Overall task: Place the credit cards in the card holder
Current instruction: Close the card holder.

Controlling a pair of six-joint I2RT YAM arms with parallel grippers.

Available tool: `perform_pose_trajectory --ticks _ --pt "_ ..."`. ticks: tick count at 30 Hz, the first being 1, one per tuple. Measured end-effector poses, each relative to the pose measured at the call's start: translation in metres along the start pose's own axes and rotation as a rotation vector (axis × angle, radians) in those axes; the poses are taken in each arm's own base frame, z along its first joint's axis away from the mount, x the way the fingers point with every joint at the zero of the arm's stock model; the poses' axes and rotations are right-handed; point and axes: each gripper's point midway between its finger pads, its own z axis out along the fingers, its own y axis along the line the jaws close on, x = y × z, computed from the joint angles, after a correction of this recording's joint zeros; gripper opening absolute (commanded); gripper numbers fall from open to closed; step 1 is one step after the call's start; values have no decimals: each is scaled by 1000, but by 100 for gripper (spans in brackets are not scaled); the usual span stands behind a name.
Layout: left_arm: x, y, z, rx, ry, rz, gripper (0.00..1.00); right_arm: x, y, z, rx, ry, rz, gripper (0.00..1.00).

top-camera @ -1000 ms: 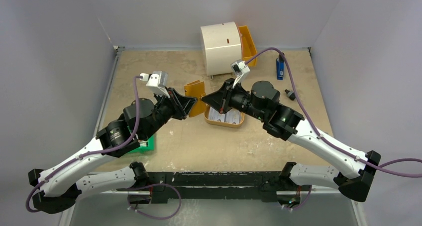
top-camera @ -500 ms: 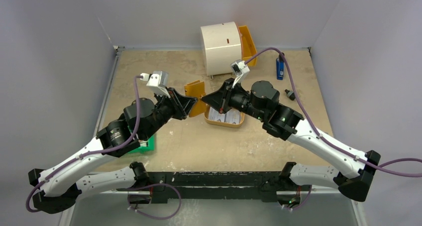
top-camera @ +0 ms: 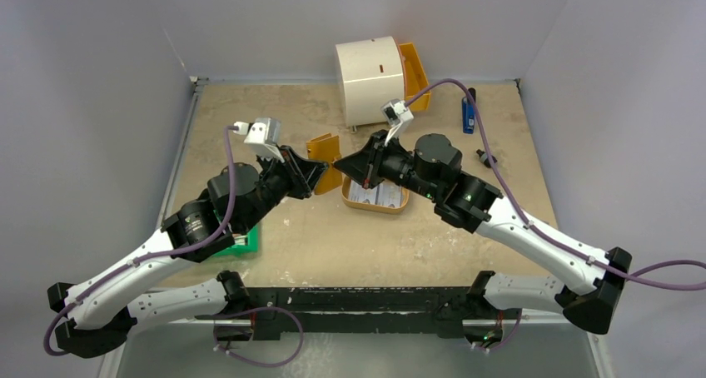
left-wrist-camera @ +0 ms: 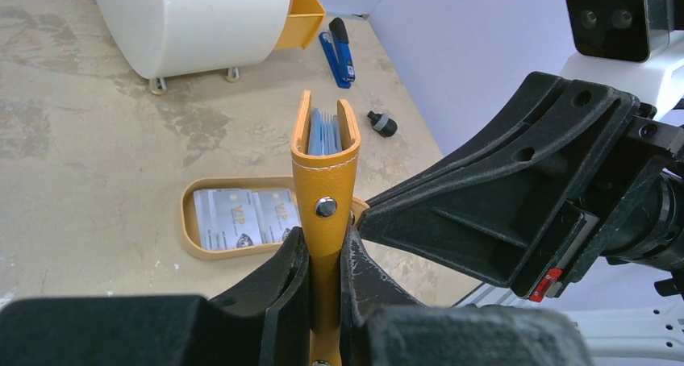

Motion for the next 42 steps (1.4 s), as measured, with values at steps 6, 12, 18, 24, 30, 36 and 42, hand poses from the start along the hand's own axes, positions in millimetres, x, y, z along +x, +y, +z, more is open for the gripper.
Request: perform_pose_trajectory --ticks 6,12,18,24,30,36,42 --pt "-1 2 0 -7 -3 0 0 0 0 3 3 4 5 0" --pt "-2 3 1 -13 -6 -1 0 0 -1 7 6 7 9 0" --pt "-2 4 1 -13 -8 -2 0 -1 0 8 7 7 10 0" --pt "-2 3 1 -9 -4 -3 0 -1 -1 8 11 13 11 0" --pt "-2 3 1 -5 -2 -7 0 -1 -1 9 17 19 15 0" --pt "-1 1 2 1 -1 -8 0 -2 -1 8 22 22 17 0" --pt "0 1 4 0 6 -7 0 -1 -3 9 30 27 18 0"
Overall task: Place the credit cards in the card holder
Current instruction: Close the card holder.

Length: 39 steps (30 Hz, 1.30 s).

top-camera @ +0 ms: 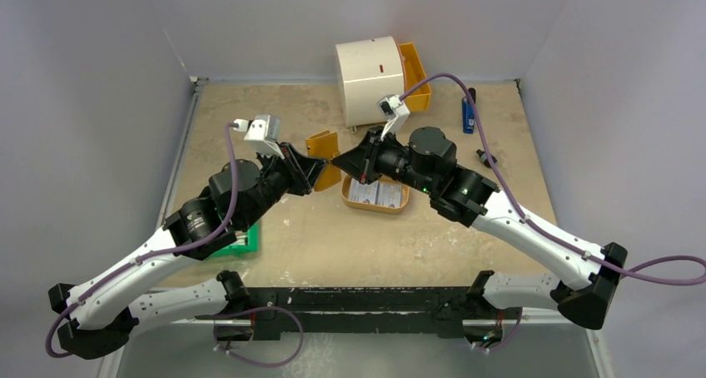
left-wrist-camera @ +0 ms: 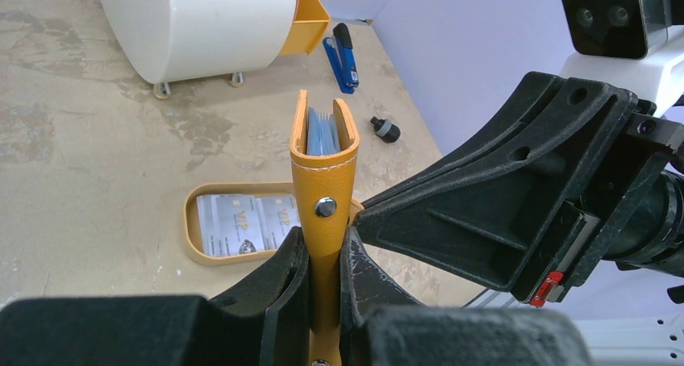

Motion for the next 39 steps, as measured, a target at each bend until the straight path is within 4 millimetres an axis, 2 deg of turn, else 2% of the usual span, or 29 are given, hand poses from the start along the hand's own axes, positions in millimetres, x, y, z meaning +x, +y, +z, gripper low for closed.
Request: perform_pose_trajectory --ticks 37,38,39 --pt "1 1 8 -10 -1 -23 0 0 -4 5 23 15 3 0" --pt "0 1 7 -12 -4 -23 0 0 -4 4 21 15 3 3" --pt "-1 1 6 -12 -6 -24 0 0 -3 4 18 15 3 11"
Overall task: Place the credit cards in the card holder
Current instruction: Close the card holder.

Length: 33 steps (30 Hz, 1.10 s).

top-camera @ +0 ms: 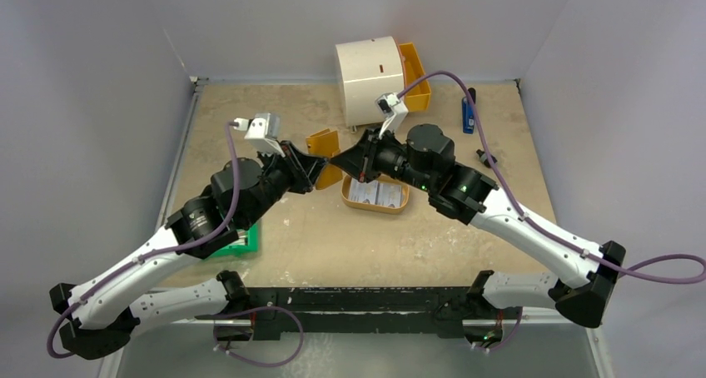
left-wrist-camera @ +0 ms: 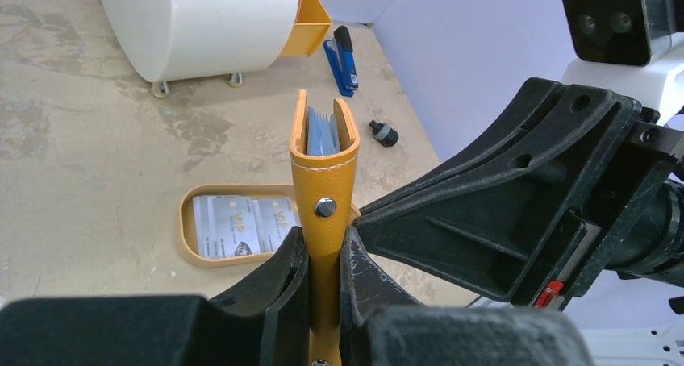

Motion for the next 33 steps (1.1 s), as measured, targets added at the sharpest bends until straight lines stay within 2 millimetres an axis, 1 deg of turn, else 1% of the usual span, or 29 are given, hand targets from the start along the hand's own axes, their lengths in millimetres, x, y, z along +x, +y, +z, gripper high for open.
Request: perform_pose_trajectory --ticks 2,4,5,7,10,13,19,21,23,24,27,29,31,33 --pt "-2 0 -3 2 -7 -3 0 -1 3 -3 -11 -2 3 29" --pt "-6 -3 -7 15 -18 -10 0 0 9 -8 -35 4 6 43" --pt "-7 -5 -9 25 -22 -14 0 1 11 -10 -43 6 8 48" --pt "-9 -9 -14 43 -26 -19 0 1 18 -17 -69 8 8 54" --pt "-12 -14 -20 67 -32 -33 0 -2 26 -29 -98 6 4 57" --pt "-15 -16 -25 82 -41 -47 0 -3 30 -44 -112 12 -6 61" --pt "-19 -14 -35 100 -60 -58 0 -9 33 -93 -125 -40 -56 68" --pt "-17 -16 -38 124 -60 -64 0 -7 31 -102 -135 -57 -63 70" --pt "-13 -19 -41 160 -53 -70 0 -4 34 -105 -172 -73 -63 72" --pt "-11 -23 -42 187 -49 -76 0 -1 35 -104 -196 -77 -60 73" --pt "-6 -34 -47 268 -41 -96 0 10 35 -96 -234 -70 -43 74" --pt "-4 -40 -50 317 -35 -112 0 15 33 -87 -240 -58 -33 76" --pt "-4 -46 -53 354 -33 -121 0 19 33 -81 -250 -50 -24 77" --pt "-7 -53 -56 389 -38 -139 0 17 35 -79 -263 -56 -18 77"
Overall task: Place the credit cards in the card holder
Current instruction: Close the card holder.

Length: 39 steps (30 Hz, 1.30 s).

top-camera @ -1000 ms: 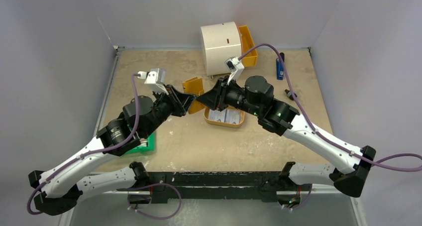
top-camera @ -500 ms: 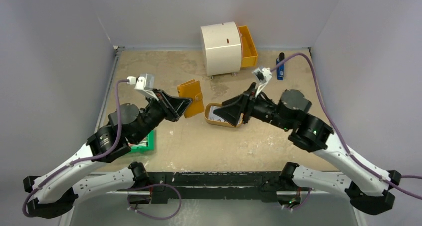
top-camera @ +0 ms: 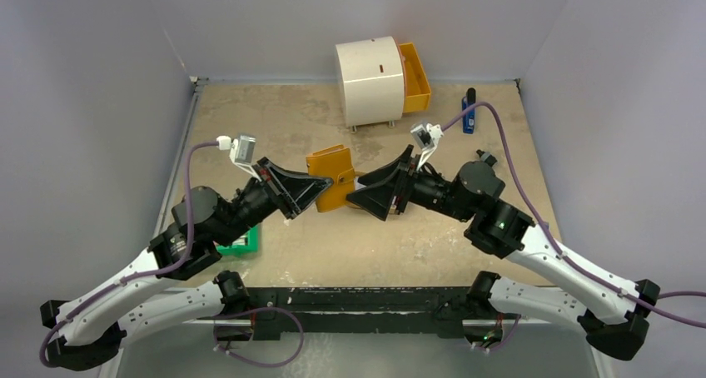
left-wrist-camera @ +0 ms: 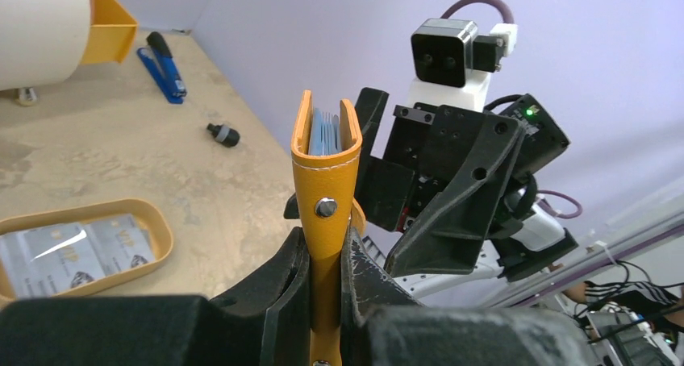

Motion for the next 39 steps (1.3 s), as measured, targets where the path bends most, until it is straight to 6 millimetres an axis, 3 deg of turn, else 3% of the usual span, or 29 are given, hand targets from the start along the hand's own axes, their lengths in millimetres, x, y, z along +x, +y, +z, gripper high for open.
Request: perform_pose_trajectory --ticks 5,13,21,39 --pt "-5 -12 0 55 -18 -17 0 -13 10 1 -42 -54 10 77" --pt "-10 -22 -1 97 -35 -37 0 -14 12 4 -61 -81 60 79" --pt "-8 -21 1 95 -28 -37 0 -14 2 12 -23 -90 84 88" --pt "-2 -15 0 72 -2 -33 0 -36 0 10 28 -174 89 89"
